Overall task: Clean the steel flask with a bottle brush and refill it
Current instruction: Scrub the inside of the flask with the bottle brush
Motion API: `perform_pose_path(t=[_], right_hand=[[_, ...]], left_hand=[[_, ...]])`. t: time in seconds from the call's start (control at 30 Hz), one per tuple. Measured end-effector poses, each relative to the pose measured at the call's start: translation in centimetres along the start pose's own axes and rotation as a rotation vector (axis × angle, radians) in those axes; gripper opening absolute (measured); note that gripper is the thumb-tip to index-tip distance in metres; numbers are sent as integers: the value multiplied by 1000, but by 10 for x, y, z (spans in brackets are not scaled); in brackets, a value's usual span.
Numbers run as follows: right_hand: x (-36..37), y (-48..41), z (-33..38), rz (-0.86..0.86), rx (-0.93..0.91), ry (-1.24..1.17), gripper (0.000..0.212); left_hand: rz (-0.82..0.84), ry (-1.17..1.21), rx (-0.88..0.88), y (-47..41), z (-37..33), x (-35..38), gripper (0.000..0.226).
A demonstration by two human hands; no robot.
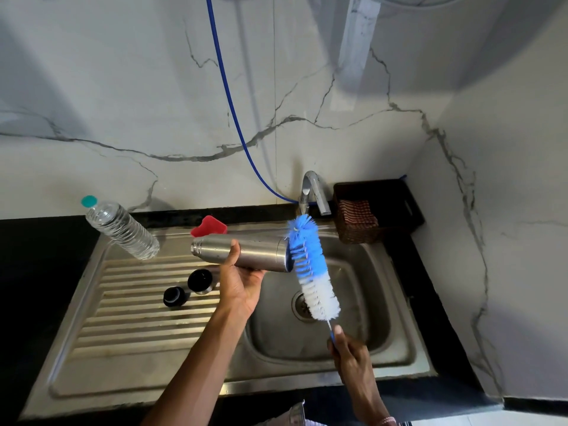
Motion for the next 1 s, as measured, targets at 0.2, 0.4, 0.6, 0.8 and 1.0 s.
perform_pose_path(t=[0.2,0.4,0.6,0.8,1.0], right_hand=[[-14,10,-24,3,-4,37,84],[3,-6,13,0,45,-142,59],[-25,-17,28,-59,-38,-7,59],[-78,2,32,-158,-205,427,36],[-90,-8,48,-201,-495,646,49]], left_hand=[[-32,-4,59,-4,-14,-5,69],[20,-6,-53,2,12,-6,53],[23,-101,-19,-4,5,-13,77],[78,-274,72,-17,-19,-21,106],[170,-400,-209,-14,-7,-24,101]])
Point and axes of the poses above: each hand's wrist, its own y-axis away from the middle knuckle, its own x-axis out of the palm, z = x × y, the point moved 7 cm from there along -y, towards the middle knuckle, and after that the axes turned 8 degrees about x, right-handed, at the moved point
